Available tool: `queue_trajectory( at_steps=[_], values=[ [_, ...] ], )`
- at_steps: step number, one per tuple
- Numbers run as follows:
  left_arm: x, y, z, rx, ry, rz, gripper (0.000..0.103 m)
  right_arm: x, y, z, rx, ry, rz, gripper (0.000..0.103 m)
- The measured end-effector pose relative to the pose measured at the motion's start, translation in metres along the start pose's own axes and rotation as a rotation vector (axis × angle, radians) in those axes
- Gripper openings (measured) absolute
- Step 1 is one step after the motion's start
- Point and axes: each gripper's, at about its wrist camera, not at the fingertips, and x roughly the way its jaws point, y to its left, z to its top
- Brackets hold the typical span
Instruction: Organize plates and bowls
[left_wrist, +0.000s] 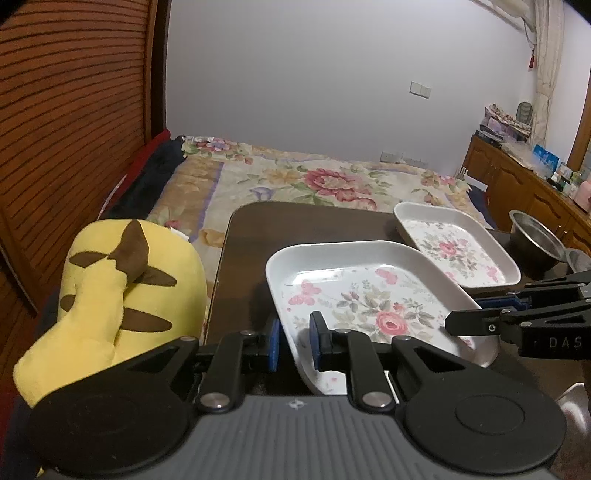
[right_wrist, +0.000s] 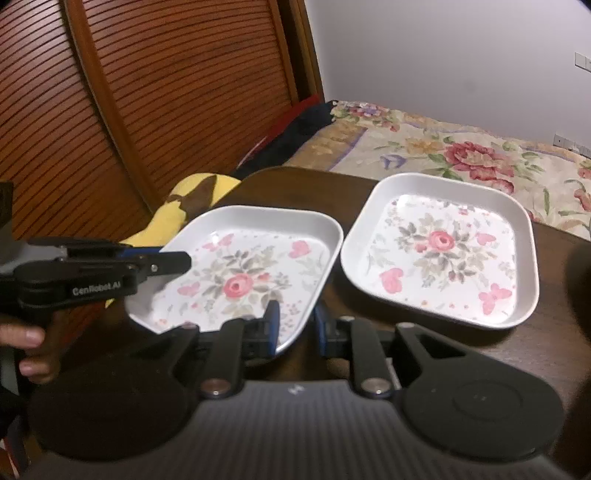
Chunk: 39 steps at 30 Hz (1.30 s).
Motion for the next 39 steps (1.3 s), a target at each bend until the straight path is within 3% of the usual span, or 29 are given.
queue_trajectory(
  at_steps=[21, 39],
  values=[
    [-0.07, -0.048, 0.003, 0.055, -0.077, -0.013, 0.018, -0.071, 0.005, -0.011, -0.005, -0.094, -0.022, 0.022],
    [-0.111, -0.102, -0.023, 0.117, -0.102, -0.052, 0.018, -0.128, -0.008, -0.052, 0.028, -0.151, -0.056, 0.022]
  ],
)
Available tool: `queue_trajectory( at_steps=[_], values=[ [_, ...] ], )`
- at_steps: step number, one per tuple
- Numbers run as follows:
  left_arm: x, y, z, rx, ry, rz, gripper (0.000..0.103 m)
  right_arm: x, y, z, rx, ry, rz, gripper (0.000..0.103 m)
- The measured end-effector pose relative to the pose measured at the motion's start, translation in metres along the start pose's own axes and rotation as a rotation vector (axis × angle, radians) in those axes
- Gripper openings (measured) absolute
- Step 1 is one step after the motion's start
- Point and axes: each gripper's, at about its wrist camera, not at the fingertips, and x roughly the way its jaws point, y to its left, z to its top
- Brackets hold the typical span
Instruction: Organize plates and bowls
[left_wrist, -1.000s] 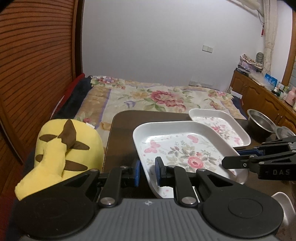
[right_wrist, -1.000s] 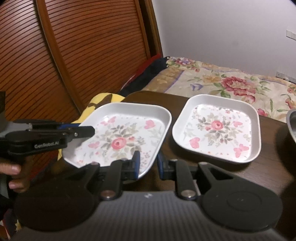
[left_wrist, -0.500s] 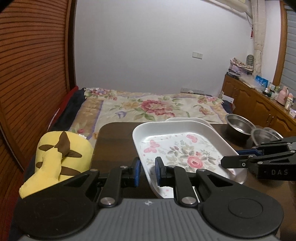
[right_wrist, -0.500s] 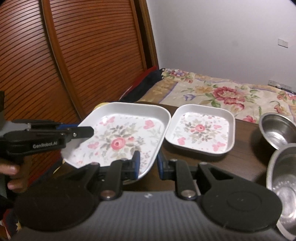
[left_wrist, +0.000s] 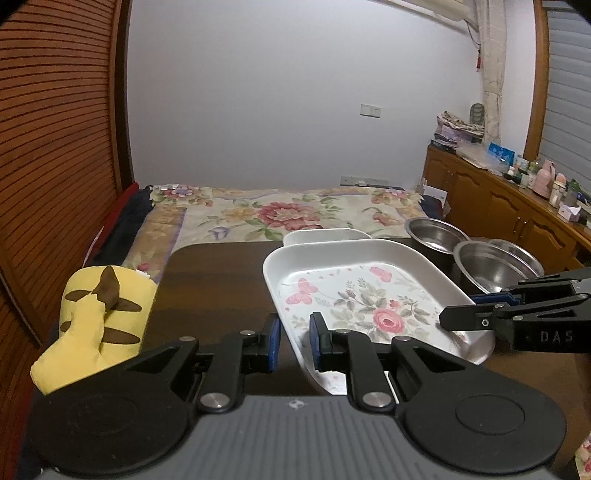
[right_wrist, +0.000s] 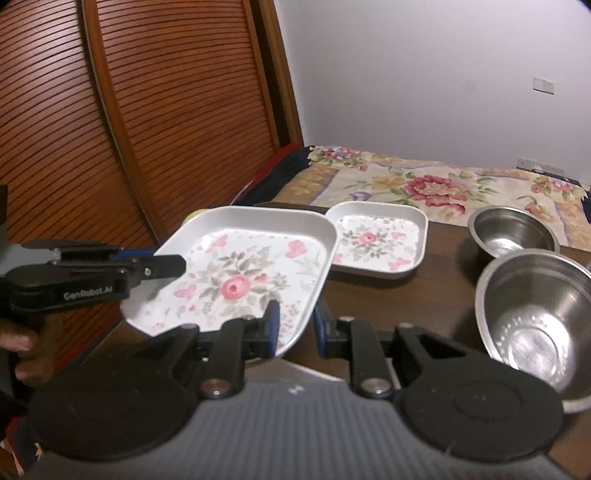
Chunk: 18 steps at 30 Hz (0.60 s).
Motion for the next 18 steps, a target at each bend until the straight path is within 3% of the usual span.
queue_trajectory(
  at_steps=[18],
  values=[
    [-0.012, -0.042, -0.044, 0.035, 0.046, -0.034, 0.018, -0.035, -0.015, -0.05, 0.03, 0.006, -0.035, 0.022]
  ],
)
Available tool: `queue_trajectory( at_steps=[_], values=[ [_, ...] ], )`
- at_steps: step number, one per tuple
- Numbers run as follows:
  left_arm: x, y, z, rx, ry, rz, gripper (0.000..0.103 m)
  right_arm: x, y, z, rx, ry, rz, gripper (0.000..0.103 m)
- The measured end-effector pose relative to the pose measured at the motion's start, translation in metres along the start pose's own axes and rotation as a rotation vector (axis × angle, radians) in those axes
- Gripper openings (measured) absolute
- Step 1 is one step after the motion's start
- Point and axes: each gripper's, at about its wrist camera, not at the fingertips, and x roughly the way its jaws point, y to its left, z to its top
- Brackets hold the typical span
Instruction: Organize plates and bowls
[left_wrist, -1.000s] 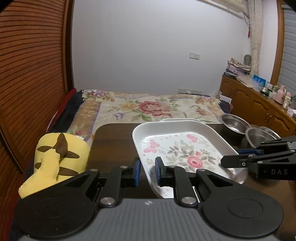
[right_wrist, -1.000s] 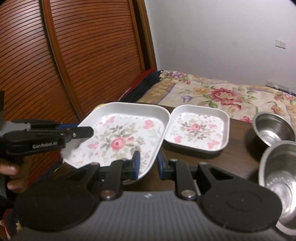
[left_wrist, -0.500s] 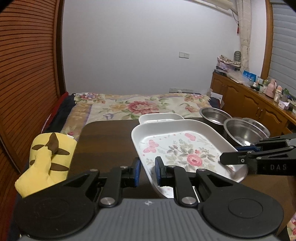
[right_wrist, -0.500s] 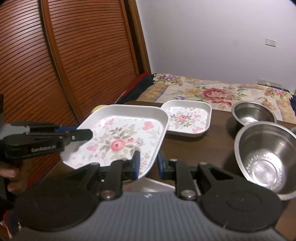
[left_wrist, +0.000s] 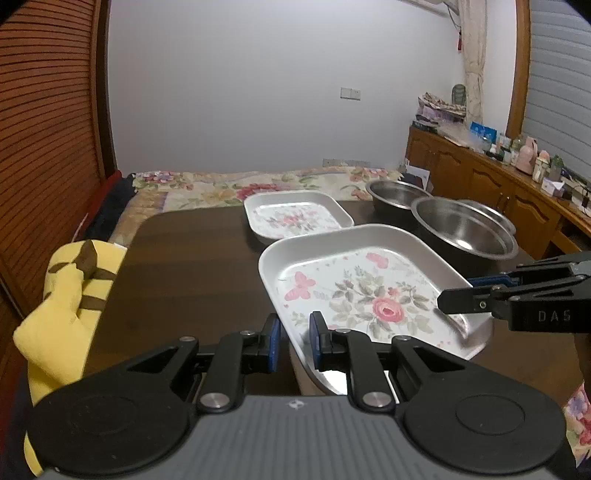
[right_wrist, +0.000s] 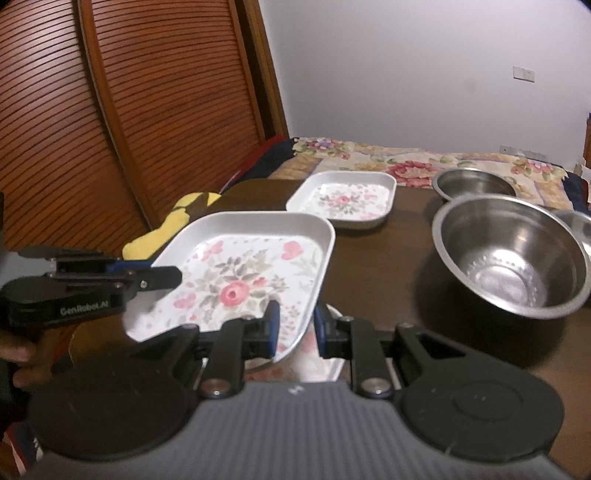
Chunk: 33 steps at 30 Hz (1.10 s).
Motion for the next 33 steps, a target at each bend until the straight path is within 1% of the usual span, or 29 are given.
queue_trajectory(
  at_steps=[6, 14, 25, 33],
  values=[
    [0.007, -0.007, -0.011, 0.008, 0.029, -0.008, 0.018, 0.002, -0.007, -0.013, 0.015, 0.018, -0.003, 0.022],
    [0.01, -0.012, -0.017, 0.022, 0.037, -0.003, 0.018, -0.002, -0.008, -0.022, 0.013, 0.017, -0.014, 0.022],
    [0.022, -0.013, -0.02, 0.029, 0.057, 0.013, 0.018, -0.002, -0.001, -0.031, -0.02, 0.011, -0.039, 0.022],
    [0.029, -0.018, -0.022, 0.055, 0.051, 0.047, 0.018, -0.002, 0.003, -0.037, -0.047, 0.005, -0.054, 0.022]
  ],
)
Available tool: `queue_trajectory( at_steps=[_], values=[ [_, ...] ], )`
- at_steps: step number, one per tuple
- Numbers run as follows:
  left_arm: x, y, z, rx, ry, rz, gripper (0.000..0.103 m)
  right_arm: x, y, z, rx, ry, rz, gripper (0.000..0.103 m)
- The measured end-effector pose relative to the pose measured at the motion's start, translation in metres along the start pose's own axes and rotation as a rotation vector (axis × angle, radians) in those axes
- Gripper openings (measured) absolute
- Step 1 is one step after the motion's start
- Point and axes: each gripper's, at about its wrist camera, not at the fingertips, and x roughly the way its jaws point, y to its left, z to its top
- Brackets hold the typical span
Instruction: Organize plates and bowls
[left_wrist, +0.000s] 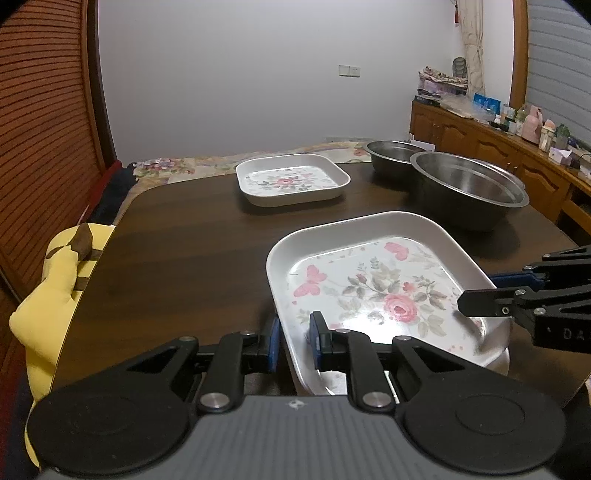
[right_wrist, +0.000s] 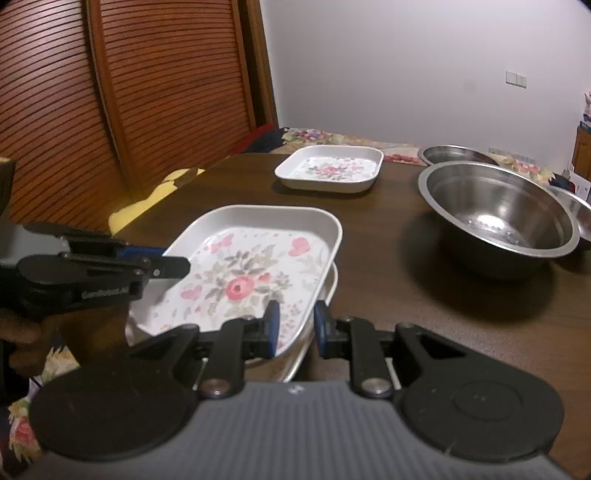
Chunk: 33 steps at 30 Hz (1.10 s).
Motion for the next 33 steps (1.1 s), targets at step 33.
queue_trajectory(
  at_steps=[33],
  values=[
    [-0.025, -0.004, 0.033, 0.045, -0.123, 0.106, 0.041, -0.033, -0.005, 0.038, -0.031, -0.101, 0.006, 0.023]
  ],
)
